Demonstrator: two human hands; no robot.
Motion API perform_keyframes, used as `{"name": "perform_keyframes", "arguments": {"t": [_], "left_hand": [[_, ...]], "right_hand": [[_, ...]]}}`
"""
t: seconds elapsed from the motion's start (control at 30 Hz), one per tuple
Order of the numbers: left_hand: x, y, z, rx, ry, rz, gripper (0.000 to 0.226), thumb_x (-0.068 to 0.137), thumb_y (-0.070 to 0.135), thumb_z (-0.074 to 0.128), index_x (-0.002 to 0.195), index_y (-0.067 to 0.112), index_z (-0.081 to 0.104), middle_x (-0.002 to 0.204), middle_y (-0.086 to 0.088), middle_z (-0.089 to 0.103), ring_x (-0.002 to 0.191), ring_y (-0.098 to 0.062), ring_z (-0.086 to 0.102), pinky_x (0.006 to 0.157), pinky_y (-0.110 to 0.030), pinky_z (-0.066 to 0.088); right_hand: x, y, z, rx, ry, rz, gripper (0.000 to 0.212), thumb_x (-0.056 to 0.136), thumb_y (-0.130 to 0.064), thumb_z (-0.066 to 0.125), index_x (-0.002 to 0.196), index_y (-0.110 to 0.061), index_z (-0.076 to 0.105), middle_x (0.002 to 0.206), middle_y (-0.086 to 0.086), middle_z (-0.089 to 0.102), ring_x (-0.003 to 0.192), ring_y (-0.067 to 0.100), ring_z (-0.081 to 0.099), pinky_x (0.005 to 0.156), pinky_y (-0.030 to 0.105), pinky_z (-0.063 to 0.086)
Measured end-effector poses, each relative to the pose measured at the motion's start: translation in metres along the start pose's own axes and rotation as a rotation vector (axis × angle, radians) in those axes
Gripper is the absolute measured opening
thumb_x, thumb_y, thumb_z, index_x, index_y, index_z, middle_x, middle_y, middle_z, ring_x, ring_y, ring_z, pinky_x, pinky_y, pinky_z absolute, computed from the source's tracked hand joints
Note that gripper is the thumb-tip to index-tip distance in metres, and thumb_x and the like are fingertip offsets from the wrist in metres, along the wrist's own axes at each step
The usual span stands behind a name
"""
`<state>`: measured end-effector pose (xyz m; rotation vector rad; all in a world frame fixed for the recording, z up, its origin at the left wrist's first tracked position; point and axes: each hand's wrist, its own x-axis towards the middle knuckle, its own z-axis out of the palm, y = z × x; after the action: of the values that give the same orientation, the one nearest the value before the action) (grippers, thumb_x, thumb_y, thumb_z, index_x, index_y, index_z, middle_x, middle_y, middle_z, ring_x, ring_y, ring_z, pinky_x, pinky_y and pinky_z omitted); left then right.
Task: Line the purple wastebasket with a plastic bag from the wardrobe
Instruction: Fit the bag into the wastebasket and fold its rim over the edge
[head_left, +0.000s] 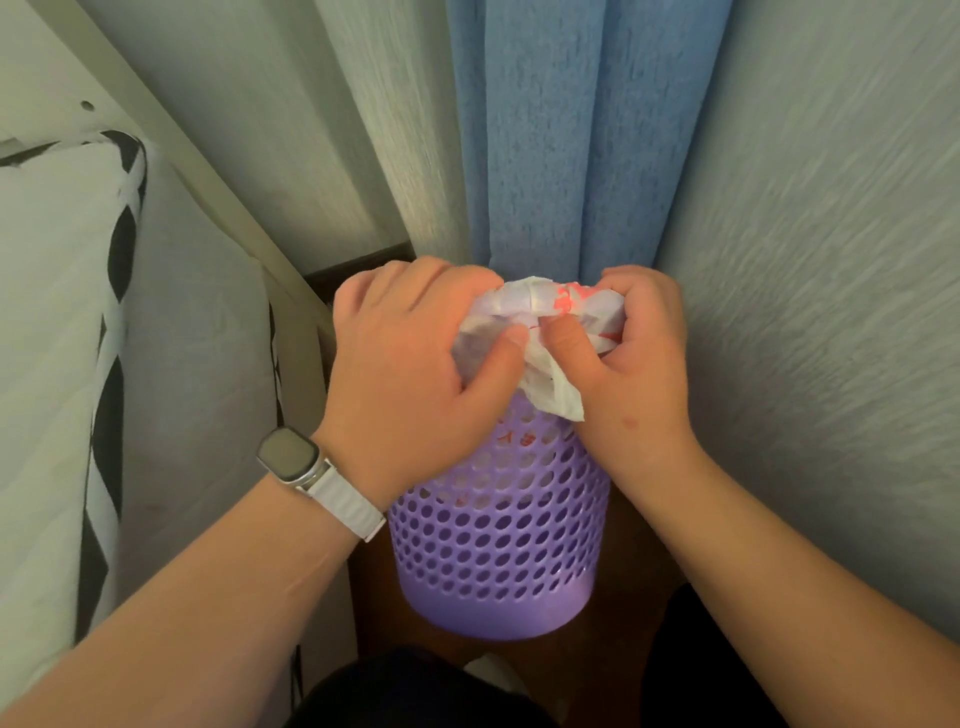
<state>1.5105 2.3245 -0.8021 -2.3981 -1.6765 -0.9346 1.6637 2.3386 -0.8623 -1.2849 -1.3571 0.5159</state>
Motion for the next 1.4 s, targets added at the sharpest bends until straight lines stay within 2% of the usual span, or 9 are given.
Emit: {"name": "perform_keyframes", "arguments": {"t": [0.1,0.23,0.37,0.5,0.6,0.83,1.13,1.3,1.4], "left_hand": [[-0.002,0.003,0.002,0.056,-0.017,0.041,0.025,0.092,0.036,0.052,0.105,0.021,0.067,0.095,0.004,0.063,0.091,-0.02,0.057,0.091,-0.04,0.036],[-0.002,0.0,0.004,0.089,-0.017,0.019,0.019,0.091,0.03,0.051,0.096,0.019,0.066,0.089,0.002,0.061,0.086,-0.02,0.054,0.084,-0.033,0.03],[-0.001,-0.007,0.004,0.068,-0.021,-0.031,0.016,0.088,0.029,0.051,0.087,0.017,0.061,0.084,0.0,0.06,0.083,-0.023,0.054,0.08,-0.037,0.032],[0.0,-0.009,0.003,0.046,0.004,-0.068,0.016,0.088,0.028,0.051,0.084,0.015,0.059,0.081,0.005,0.05,0.08,-0.023,0.052,0.077,-0.035,0.03],[0.001,-0.011,0.004,-0.007,0.022,-0.07,0.019,0.089,0.027,0.05,0.083,0.012,0.059,0.079,0.002,0.052,0.076,-0.025,0.052,0.075,-0.041,0.038],[0.0,-0.012,0.005,-0.053,0.045,-0.03,0.021,0.092,0.026,0.05,0.083,0.01,0.06,0.078,-0.002,0.054,0.074,-0.024,0.05,0.072,-0.045,0.04],[-0.002,0.0,-0.003,0.003,0.023,0.104,0.032,0.091,0.025,0.052,0.116,0.012,0.066,0.107,-0.004,0.066,0.099,-0.026,0.061,0.09,-0.045,0.039],[-0.002,-0.001,0.001,0.066,-0.011,0.071,0.028,0.092,0.026,0.052,0.112,0.015,0.067,0.1,-0.002,0.067,0.091,-0.026,0.06,0.085,-0.041,0.038],[-0.002,-0.004,0.002,0.072,-0.036,0.046,0.021,0.091,0.027,0.051,0.098,0.015,0.066,0.089,-0.001,0.064,0.084,-0.024,0.057,0.08,-0.038,0.035]], "right_hand": [[-0.003,-0.005,0.002,-0.047,-0.024,-0.001,0.031,0.082,-0.051,0.057,0.091,-0.024,0.048,0.097,-0.003,0.047,0.095,0.022,0.049,0.086,0.046,0.042],[-0.007,-0.008,0.003,-0.051,-0.063,0.0,0.03,0.08,-0.05,0.057,0.094,-0.024,0.051,0.1,-0.003,0.048,0.097,0.019,0.048,0.087,0.043,0.043],[-0.005,-0.004,0.0,0.0,-0.097,-0.045,0.029,0.081,-0.044,0.061,0.103,-0.027,0.054,0.107,-0.008,0.049,0.106,0.02,0.053,0.095,0.045,0.044],[0.001,0.011,-0.005,0.022,-0.101,-0.076,0.041,0.083,-0.041,0.061,0.114,-0.013,0.062,0.119,-0.002,0.051,0.118,0.022,0.052,0.103,0.044,0.042],[0.005,0.019,-0.007,0.037,-0.069,-0.059,0.043,0.085,-0.042,0.06,0.116,-0.012,0.061,0.125,0.002,0.052,0.122,0.022,0.051,0.106,0.046,0.04],[0.006,0.016,-0.006,0.042,0.028,-0.06,0.027,0.085,-0.042,0.058,0.105,-0.028,0.048,0.107,-0.023,0.043,0.107,0.025,0.054,0.093,0.05,0.045],[0.003,-0.001,-0.001,-0.051,0.051,-0.076,0.024,0.081,-0.04,0.059,0.095,-0.021,0.051,0.09,-0.014,0.041,0.093,0.024,0.05,0.084,0.047,0.043],[-0.004,-0.008,0.002,-0.133,0.012,-0.075,0.027,0.081,-0.043,0.06,0.092,-0.02,0.052,0.092,-0.006,0.045,0.09,0.018,0.046,0.081,0.033,0.035],[-0.004,-0.01,0.001,-0.177,-0.041,-0.085,0.027,0.079,-0.048,0.06,0.091,-0.024,0.052,0.091,-0.007,0.046,0.088,0.012,0.043,0.084,0.038,0.039]]}}
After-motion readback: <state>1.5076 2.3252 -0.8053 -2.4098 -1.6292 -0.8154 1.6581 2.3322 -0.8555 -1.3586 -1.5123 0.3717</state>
